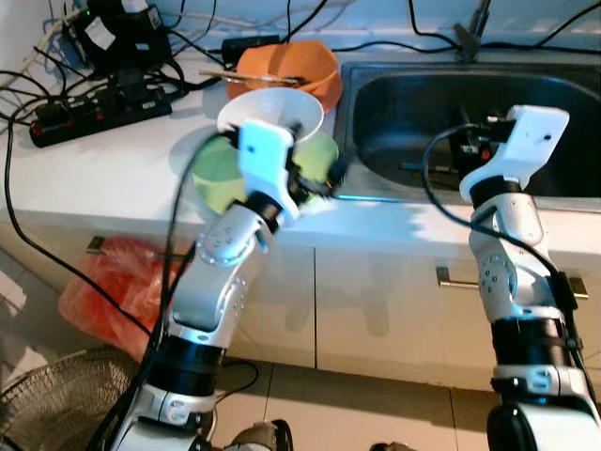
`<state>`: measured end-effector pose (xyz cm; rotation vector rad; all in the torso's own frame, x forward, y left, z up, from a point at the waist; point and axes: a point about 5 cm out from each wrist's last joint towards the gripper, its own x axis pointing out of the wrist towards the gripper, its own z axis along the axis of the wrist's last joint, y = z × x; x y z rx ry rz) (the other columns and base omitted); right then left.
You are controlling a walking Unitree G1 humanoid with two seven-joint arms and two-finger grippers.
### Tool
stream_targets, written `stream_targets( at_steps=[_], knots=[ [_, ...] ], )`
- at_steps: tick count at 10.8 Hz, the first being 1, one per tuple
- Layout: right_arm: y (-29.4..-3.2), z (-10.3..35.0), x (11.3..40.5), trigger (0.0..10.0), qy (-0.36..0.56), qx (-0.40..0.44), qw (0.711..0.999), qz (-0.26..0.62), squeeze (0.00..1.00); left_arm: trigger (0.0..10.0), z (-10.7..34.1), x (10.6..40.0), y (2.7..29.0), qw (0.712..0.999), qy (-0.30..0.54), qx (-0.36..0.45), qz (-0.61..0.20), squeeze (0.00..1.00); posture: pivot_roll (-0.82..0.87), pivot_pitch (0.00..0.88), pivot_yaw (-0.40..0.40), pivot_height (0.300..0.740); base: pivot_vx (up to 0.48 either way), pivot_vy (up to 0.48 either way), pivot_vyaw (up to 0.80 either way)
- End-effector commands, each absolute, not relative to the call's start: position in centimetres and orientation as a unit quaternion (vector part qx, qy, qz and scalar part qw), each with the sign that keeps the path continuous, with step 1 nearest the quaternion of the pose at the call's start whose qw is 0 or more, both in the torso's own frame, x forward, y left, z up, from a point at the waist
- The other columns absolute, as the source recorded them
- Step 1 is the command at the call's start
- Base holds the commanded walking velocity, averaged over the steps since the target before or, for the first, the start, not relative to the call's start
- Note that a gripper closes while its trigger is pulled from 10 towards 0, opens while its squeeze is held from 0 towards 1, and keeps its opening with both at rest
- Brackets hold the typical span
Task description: Kitchen organization
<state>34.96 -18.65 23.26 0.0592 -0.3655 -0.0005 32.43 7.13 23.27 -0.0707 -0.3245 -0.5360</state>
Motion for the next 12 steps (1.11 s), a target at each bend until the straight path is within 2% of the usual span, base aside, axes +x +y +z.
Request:
stream_targets(
  at_steps=[1,4,6,7,9,12],
  knots=[
    [-17.9,23.7,34.6,10.0,-0.193,0.019,0.981,0.009,1.0,10.0,24.0,32.4,7.5,0.952,-0.182,-0.029,-0.246,0.0,-0.01,0.091,0.082,0.74,0.0,0.0,0.0],
    [-17.1,24.7,34.1,10.0,-0.208,0.02,0.978,0.017,0.98,10.0,24.8,32.5,7.5,0.947,-0.212,-0.026,-0.238,0.0,-0.01,0.083,0.081,0.74,0.0,0.0,0.0],
    [-16.5,25.1,34.2,10.0,-0.209,0.03,0.977,0.026,0.95,10.0,25.0,32.6,7.3,0.946,-0.218,-0.038,-0.238,0.0,-0.02,0.08,0.082,0.74,0.0,0.0,-0.8],
    [-16.4,25.2,34.1,10.0,-0.211,0.03,0.977,0.029,0.73,10.0,25.0,32.7,7.4,0.946,-0.219,-0.039,-0.235,0.0,-0.02,0.08,0.081,0.74,0.0,0.0,-0.56],
    [-16.3,25.6,34.0,10.0,-0.215,0.032,0.975,0.033,0.0,10.0,25.6,32.7,8.0,0.947,-0.233,-0.04,-0.218,0.0,-0.02,0.08,0.08,0.74,0.0,0.0,-0.2],
    [-15.6,27.3,33.6,10.0,-0.24,0.023,0.969,0.048,0.0,10.0,27.2,33.1,9.0,0.947,-0.26,-0.045,-0.182,0.0,-0.02,0.08,0.081,0.74,0.0,0.0,0.0]
  ],
)
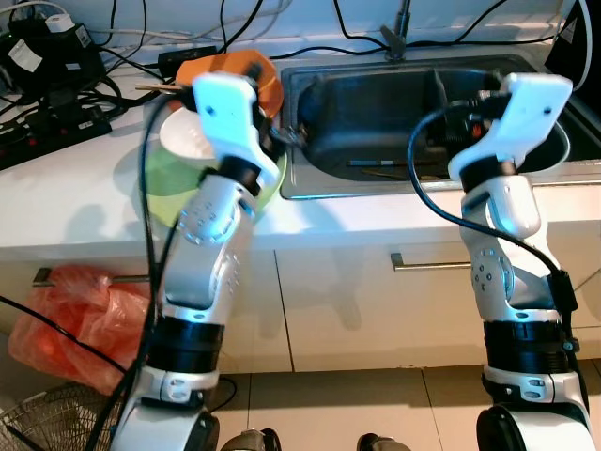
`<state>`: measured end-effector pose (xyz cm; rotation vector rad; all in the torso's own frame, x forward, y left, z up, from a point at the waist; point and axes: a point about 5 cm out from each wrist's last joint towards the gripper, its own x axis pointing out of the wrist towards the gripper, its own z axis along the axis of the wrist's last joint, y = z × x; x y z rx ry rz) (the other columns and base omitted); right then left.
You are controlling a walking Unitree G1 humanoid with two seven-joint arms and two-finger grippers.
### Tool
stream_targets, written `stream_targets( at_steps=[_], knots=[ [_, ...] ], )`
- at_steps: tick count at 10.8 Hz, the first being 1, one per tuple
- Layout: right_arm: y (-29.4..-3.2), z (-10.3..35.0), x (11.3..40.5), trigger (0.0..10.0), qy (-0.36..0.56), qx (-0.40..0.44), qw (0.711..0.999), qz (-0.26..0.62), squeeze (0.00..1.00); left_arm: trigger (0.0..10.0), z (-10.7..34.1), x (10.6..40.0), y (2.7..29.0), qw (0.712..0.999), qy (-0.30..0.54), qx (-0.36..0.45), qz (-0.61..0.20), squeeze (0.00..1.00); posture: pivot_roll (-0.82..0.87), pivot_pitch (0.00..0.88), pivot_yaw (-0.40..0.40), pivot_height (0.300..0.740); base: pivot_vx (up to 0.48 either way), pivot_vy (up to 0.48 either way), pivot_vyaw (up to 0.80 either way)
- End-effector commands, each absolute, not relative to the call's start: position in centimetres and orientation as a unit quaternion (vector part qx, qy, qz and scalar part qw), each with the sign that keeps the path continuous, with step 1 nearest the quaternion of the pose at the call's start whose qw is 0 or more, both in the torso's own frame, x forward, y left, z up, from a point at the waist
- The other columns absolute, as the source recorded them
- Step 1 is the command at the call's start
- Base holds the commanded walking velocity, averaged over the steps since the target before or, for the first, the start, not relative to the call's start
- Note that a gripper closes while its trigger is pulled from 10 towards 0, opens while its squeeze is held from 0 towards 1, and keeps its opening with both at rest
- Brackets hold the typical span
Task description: Kitchen organization
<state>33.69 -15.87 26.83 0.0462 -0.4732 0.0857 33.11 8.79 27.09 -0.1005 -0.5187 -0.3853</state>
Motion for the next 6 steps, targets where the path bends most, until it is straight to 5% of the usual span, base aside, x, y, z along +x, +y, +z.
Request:
stream_targets(
  at_steps=[1,6],
  knots=[
    [-15.19,28.23,33.46,10.0,-0.254,0.016,0.965,0.057,0.0,10.0,27.49,33.22,9.03,0.947,-0.26,-0.048,-0.18,0.0,-0.02,0.079,0.08,0.74,0.3,0.0,0.0],
    [-14.75,28.68,33.48,10.0,-0.258,0.011,0.964,0.063,0.0,10.0,27.58,33.15,8.85,0.947,-0.261,-0.042,-0.18,0.0,-0.02,0.077,0.078,0.74,0.361,0.0,0.0]
  ],
)
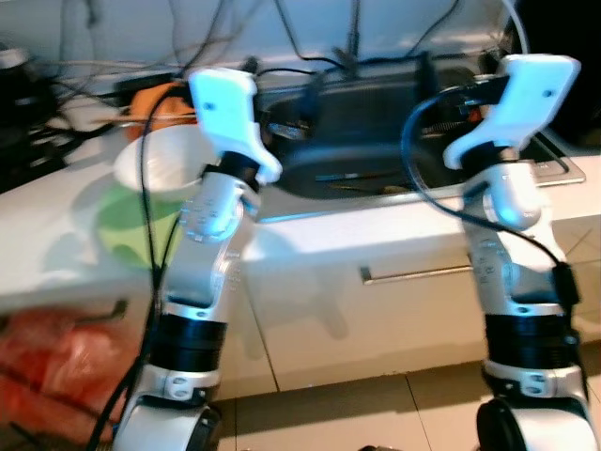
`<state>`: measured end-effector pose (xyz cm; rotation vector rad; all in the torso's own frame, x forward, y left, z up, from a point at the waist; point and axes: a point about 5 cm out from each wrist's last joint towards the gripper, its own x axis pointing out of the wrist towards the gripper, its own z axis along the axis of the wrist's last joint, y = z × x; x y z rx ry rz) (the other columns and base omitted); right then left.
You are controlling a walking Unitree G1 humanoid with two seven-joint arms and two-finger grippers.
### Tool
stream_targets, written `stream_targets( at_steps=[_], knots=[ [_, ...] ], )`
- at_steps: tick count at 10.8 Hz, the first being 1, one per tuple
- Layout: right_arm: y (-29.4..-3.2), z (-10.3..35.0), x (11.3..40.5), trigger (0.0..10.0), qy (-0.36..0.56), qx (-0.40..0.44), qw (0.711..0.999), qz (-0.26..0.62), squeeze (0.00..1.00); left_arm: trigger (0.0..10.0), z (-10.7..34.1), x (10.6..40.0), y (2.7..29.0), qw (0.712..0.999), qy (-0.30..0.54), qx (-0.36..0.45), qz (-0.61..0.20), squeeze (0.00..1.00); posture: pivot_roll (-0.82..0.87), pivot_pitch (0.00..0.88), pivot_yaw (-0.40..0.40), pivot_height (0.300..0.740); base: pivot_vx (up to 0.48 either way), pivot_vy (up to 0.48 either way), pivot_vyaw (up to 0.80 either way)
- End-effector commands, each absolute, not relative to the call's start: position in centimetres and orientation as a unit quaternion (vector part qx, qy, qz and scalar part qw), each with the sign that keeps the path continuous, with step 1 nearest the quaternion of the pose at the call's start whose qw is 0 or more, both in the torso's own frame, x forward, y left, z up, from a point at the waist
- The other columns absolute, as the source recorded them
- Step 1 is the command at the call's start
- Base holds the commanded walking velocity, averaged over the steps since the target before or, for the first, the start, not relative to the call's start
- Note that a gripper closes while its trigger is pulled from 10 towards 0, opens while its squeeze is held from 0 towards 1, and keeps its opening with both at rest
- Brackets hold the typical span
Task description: Kitchen organization
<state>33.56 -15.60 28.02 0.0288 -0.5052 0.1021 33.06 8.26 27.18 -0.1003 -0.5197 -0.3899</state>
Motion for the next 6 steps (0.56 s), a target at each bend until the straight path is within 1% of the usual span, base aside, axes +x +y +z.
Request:
stream_targets(
  at_steps=[1,3,4,6],
  knots=[
    [-14.65,28.85,33.47,10.0,-0.261,0.009,0.963,0.066,0.0,10.0,27.8,33.13,8.91,0.946,-0.264,-0.043,-0.18,0.0,-0.02,0.077,0.078,0.74,0.371,0.0,0.0],
    [-14.58,28.77,33.5,10.0,-0.26,0.01,0.963,0.066,0.0,10.0,27.73,33.11,8.91,0.947,-0.263,-0.041,-0.18,0.0,-0.02,0.076,0.078,0.74,0.309,0.0,0.0],
    [-14.52,28.72,33.52,10.0,-0.259,0.01,0.964,0.066,0.0,10.0,27.51,33.23,8.82,0.95,-0.255,-0.028,-0.179,0.0,-0.01,0.076,0.079,0.74,0.0,0.0,0.0],
    [-14.49,28.71,33.57,10.0,-0.259,0.011,0.964,0.066,0.0,10.0,27.42,33.24,8.85,0.95,-0.254,-0.036,-0.181,0.0,-0.01,0.076,0.079,0.74,0.306,0.0,0.0]
  ],
)
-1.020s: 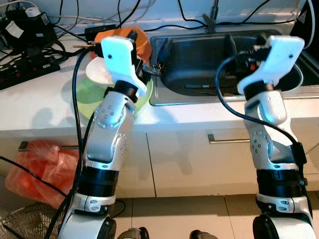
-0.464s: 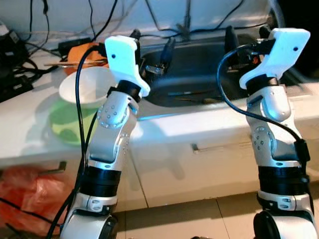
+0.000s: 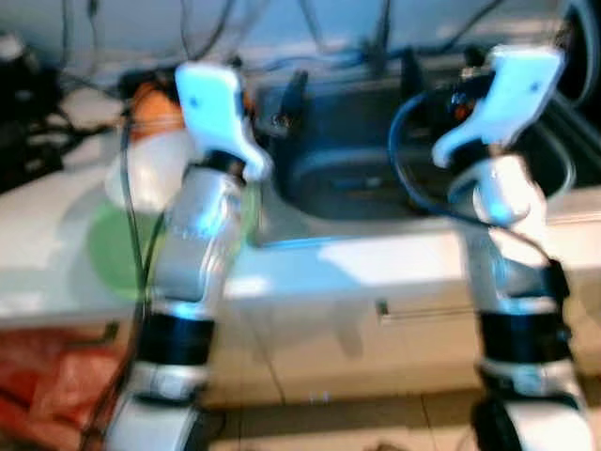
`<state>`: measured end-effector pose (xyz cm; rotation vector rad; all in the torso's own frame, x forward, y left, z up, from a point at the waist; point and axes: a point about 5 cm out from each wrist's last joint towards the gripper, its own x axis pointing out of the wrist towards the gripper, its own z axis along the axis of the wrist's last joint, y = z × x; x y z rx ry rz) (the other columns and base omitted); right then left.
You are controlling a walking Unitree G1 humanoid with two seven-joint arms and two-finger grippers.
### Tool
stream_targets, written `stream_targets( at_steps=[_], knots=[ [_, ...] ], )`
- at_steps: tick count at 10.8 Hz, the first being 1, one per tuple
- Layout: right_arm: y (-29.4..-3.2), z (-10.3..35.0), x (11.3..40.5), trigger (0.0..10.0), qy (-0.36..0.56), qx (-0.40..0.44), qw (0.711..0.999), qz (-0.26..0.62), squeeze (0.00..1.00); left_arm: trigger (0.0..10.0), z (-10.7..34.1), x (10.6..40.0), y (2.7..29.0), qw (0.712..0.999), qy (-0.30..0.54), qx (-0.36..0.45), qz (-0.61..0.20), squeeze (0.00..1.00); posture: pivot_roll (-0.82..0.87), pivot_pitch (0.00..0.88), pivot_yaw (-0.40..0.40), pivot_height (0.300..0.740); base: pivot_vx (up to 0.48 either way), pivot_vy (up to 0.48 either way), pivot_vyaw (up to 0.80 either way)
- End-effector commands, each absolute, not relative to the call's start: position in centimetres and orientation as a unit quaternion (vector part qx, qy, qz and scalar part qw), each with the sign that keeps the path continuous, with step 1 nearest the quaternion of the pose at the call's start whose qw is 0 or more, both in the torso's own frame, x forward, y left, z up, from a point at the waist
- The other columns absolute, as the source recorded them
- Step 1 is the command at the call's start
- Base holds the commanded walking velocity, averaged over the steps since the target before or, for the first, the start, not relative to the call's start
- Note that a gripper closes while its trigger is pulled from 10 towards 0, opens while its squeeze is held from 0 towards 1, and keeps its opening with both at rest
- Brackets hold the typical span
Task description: Kitchen organization
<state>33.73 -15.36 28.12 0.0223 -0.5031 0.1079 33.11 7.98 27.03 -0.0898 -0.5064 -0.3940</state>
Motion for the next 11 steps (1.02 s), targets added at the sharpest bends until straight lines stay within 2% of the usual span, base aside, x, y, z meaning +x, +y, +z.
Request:
stream_targets(
  at_steps=[1,3,6,9,11],
  knots=[
    [-14.5,28.7,33.6,10.0,-0.259,0.011,0.964,0.066,0.0,10.0,27.4,33.2,8.9,0.95,-0.252,-0.035,-0.18,0.0,-0.01,0.076,0.079,0.74,0.42,0.0,0.0],
    [-14.4,28.5,33.6,10.0,-0.256,0.012,0.964,0.066,0.0,10.0,27.3,33.3,9.0,0.951,-0.253,-0.042,-0.174,0.0,-0.01,0.079,0.079,0.74,0.399,0.0,0.0],
    [-14.2,28.3,33.7,10.0,-0.252,0.013,0.965,0.07,0.0,10.0,26.9,33.3,9.1,0.954,-0.244,-0.042,-0.17,0.0,-0.01,0.081,0.078,0.74,0.0,0.0,0.0],
    [-14.1,28.0,33.9,10.0,-0.23,0.025,0.969,0.081,0.0,10.0,26.8,34.0,10.3,0.963,-0.236,-0.011,-0.13,0.0,-0.01,0.084,0.076,0.74,0.0,0.0,0.0],
    [-13.6,27.4,34.2,10.0,-0.181,0.032,0.973,0.142,0.0,10.0,26.1,35.2,11.2,0.974,-0.192,0.03,-0.12,0.0,-0.01,0.083,0.076,0.74,0.0,0.0,0.0]
  ],
)
